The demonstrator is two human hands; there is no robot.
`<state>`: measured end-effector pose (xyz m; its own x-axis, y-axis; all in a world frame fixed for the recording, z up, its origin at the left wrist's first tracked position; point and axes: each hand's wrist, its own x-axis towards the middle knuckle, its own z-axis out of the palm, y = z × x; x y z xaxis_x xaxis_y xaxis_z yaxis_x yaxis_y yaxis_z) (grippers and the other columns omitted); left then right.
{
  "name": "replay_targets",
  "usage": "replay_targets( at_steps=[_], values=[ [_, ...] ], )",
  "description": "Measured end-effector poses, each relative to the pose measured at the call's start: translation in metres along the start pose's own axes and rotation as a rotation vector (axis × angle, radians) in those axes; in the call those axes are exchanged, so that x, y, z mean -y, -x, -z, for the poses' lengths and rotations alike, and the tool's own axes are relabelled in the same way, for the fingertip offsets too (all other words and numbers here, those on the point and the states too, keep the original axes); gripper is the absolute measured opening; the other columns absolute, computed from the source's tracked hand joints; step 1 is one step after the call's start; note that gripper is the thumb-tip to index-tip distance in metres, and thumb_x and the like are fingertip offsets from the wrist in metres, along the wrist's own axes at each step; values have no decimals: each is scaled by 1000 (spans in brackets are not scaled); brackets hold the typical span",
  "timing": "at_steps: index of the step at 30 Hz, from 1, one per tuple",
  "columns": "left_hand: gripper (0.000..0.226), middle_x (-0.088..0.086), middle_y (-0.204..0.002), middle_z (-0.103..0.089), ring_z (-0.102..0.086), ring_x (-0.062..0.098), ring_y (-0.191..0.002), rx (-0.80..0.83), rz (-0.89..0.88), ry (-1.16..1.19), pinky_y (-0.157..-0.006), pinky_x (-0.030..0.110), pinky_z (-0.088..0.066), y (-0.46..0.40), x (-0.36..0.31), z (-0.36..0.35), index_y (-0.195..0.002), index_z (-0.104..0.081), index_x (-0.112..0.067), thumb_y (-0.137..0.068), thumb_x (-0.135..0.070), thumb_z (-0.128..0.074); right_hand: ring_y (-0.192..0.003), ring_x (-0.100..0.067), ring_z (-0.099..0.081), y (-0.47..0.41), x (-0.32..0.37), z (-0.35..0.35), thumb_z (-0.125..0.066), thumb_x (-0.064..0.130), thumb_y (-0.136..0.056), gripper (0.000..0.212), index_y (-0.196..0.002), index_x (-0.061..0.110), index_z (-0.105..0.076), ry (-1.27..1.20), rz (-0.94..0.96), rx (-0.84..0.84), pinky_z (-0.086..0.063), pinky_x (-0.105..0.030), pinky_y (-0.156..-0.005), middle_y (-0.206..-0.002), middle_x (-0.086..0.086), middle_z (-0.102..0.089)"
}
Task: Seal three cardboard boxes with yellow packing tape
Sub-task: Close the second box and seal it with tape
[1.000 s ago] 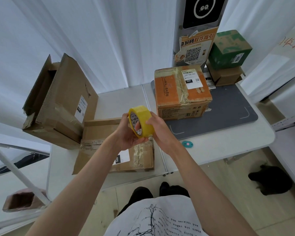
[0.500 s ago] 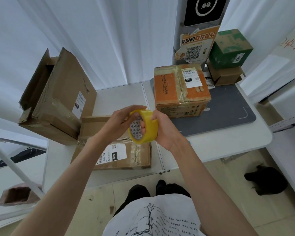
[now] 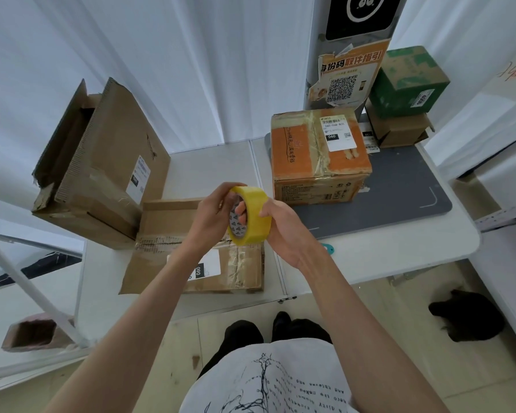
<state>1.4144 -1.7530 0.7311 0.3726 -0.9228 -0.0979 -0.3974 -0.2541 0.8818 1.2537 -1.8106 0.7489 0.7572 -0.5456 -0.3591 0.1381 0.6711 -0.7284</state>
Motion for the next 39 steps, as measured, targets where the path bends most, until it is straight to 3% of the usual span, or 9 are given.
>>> replay_targets(
  at_steps=[7,12,17,20,24,28,34,36,39],
  values=[
    [25,0,-107,-72,-69,23,-104,-62,231,139,-91,56,-57,-3,3,-7,-115,-65,-31,-108,-34,-41,-90,-21,-66,-6,2,2,-48,12,-82,58,-137,-5,-51,80,0,-29,-54,-51,-91,-118,-28,-63],
    [27,2,-108,-71,-69,21,-103,-105,298,191,-91,51,-58,-4,-4,-11,-119,-65,-24,-110,-30,-40,-85,-19,-66,-11,4,5,-43,9,-90,50,-137,-3,-51,67,1,-16,-51,-57,-96,-121,-34,-61],
    [31,11,-111,-71,-71,30,-100,-125,484,312,-78,46,-63,-8,-3,-13,-116,-66,-17,-110,-35,-41,-92,-20,-67,-20,7,6,-41,1,-92,44,-134,-1,-54,66,28,-46,-57,-43,-89,-116,-20,-66],
    [32,16,-109,-74,-75,35,-89,-73,615,511,-77,43,-64,-6,-3,-17,-117,-68,-9,-110,-28,-42,-88,-16,-68,-26,11,2,-42,5,-100,28,-122,7,-60,44,74,-58,-58,-31,-78,-98,-6,-72],
    [31,6,-124,-68,-68,17,-107,-134,266,157,-76,19,-56,-2,1,-7,-133,-61,-22,-105,-15,-48,-72,-15,-61,-30,18,3,-41,15,-103,22,-103,5,-62,74,78,-100,-54,-30,-76,-75,-3,-67],
    [57,-6,-144,-54,-54,13,-130,94,-179,46,-99,24,-52,-8,-6,22,-148,-50,-26,-97,-6,-65,-73,-14,-64,-34,23,12,-47,30,-105,30,-105,6,-65,168,-25,-27,-56,-30,-79,-78,-4,-68],
    [29,2,-122,-70,-69,16,-109,32,-531,-241,-87,39,-59,-12,-4,42,-121,-74,-13,-92,-13,-73,-56,-12,-56,-38,16,13,-53,49,-95,58,-121,-2,-64,178,-141,-32,-52,-22,-64,-64,-3,-61],
    [27,3,-116,-72,-71,19,-102,16,-551,-246,-84,41,-60,-10,1,41,-116,-77,-11,-89,-14,-77,-51,-11,-53,-40,13,13,-54,46,-98,60,-128,-6,-60,178,-178,-73,-50,-20,-55,-63,-4,-57],
    [27,4,-106,-74,-71,18,-92,-67,-504,-219,-80,38,-61,-6,5,42,-109,-79,-10,-83,-20,-81,-49,-11,-51,-41,9,11,-54,43,-101,46,-112,-1,-65,176,-213,-127,-48,-20,-53,-60,-3,-56]
  ],
)
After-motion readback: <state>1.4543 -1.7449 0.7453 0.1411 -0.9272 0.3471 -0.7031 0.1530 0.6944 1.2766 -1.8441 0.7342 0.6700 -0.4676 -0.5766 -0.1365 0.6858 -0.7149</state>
